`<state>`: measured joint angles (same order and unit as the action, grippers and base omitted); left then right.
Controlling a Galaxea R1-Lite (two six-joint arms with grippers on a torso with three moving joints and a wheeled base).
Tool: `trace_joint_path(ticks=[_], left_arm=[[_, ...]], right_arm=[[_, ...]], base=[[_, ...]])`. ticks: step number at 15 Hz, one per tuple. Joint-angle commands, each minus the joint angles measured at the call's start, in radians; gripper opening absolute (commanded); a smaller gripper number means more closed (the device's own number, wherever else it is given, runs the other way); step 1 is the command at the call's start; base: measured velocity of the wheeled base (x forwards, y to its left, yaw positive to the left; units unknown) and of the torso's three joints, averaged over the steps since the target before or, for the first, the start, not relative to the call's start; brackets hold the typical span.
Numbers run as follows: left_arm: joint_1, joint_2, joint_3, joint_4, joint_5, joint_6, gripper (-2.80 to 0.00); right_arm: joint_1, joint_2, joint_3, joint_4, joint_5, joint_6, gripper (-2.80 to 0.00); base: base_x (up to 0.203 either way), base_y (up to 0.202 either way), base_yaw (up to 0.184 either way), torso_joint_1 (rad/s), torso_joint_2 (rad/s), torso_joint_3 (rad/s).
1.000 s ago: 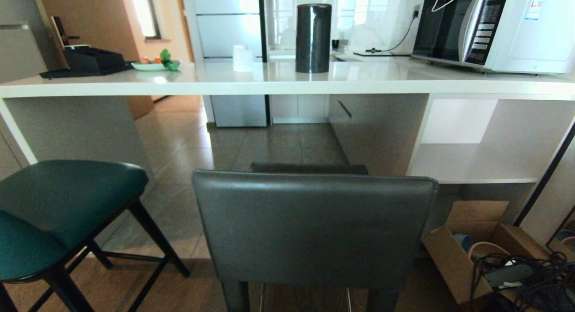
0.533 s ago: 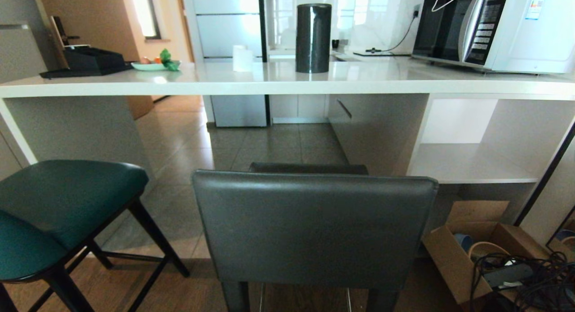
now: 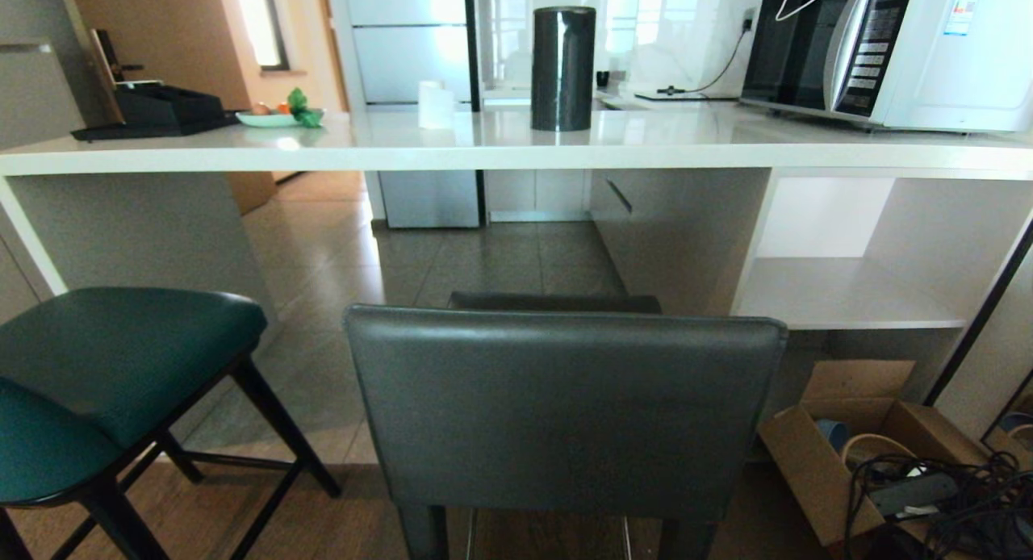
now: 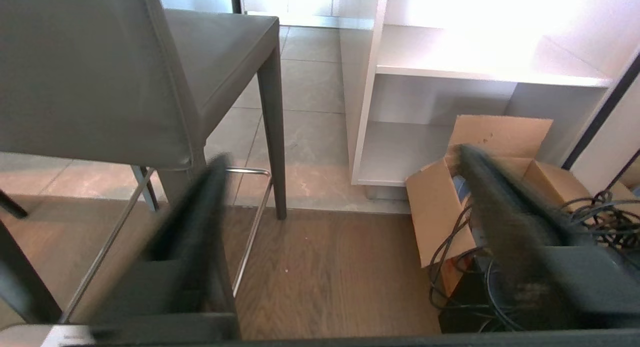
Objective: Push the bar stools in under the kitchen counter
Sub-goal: Push the blue chair back under the dining table
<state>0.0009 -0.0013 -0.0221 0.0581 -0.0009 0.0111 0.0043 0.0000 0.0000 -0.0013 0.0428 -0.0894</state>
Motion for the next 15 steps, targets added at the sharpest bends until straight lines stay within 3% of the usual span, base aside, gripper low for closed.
trace_joint_path(ticks=[1, 12, 15], left_arm=[[0.001, 0.001, 0.001, 0.004, 0.000, 0.003, 0.00], [-0.001, 0.001, 0.001, 0.002, 0.001, 0.000, 0.00], [0.001, 0.001, 0.001, 0.002, 0.001, 0.000, 0.00]], right_arm=[[0.000, 0.001, 0.003, 0.003, 0.000, -0.001, -2.80], [0.000, 0.002, 0.003, 0.003, -0.006, 0.003, -2.80], [0.000, 0.002, 0.003, 0.001, -0.022, 0.049, -2.80]], base=[[0.000, 0.000, 0.000, 0.000, 0.00, 0.000], [0.000, 0.000, 0.000, 0.000, 0.00, 0.000], [0.000, 0.000, 0.000, 0.000, 0.00, 0.000]])
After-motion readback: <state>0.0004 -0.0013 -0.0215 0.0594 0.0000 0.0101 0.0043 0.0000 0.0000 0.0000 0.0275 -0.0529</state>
